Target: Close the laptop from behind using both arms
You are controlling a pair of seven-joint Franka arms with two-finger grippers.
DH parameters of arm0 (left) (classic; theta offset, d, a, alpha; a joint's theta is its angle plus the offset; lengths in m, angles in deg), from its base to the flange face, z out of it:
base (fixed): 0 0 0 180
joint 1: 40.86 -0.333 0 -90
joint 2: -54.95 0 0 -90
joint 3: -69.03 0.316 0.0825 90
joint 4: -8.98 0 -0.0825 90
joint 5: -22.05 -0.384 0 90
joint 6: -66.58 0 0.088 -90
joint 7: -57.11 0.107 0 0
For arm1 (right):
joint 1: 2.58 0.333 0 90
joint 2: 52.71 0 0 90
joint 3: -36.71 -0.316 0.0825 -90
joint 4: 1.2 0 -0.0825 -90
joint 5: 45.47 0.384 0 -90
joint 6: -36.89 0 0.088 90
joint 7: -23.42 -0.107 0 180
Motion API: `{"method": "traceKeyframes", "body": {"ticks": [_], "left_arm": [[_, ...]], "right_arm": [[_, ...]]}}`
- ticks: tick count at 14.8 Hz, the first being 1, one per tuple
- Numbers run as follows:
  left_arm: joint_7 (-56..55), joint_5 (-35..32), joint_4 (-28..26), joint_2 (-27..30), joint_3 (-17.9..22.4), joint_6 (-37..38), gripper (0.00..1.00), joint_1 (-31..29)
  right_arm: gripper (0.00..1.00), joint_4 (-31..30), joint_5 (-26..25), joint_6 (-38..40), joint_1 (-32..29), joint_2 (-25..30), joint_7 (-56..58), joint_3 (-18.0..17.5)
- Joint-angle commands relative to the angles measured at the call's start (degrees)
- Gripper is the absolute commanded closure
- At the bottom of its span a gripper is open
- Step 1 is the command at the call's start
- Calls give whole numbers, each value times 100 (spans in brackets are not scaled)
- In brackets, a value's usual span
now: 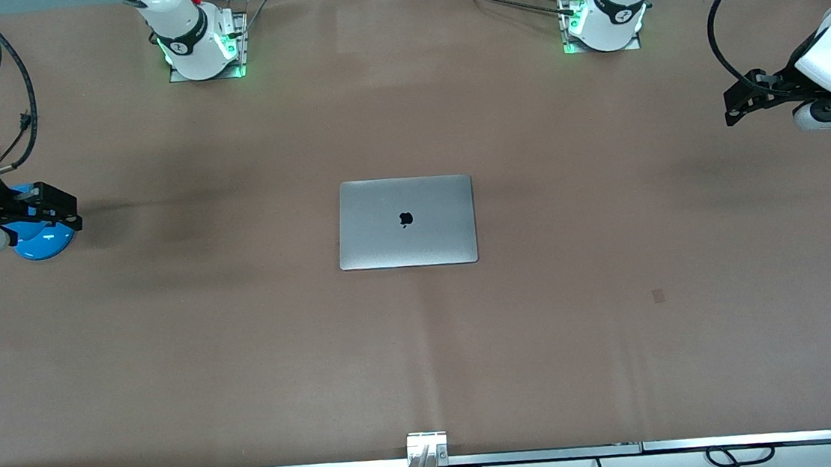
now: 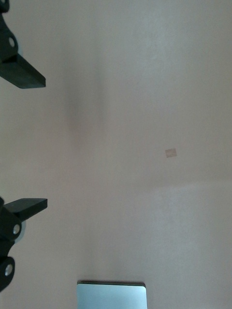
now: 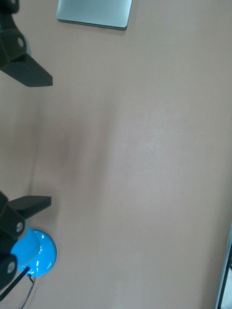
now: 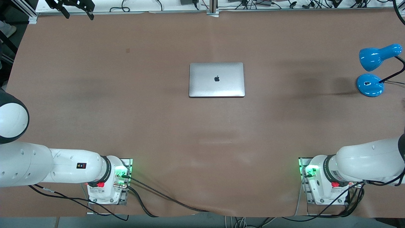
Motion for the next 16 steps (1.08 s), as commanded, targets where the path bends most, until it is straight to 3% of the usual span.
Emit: {"method": "traceKeyframes", "body": {"ticks": [1,16], "left_arm": [[-44,25,69,32,-20,145,0,-20],[-35,25,78,50,-64,400,0,-20]], "right_arm": [[0,189,-9,279,-113,75,-29,-54],[0,260,53,474,-272,-22,-29,-28]]}}
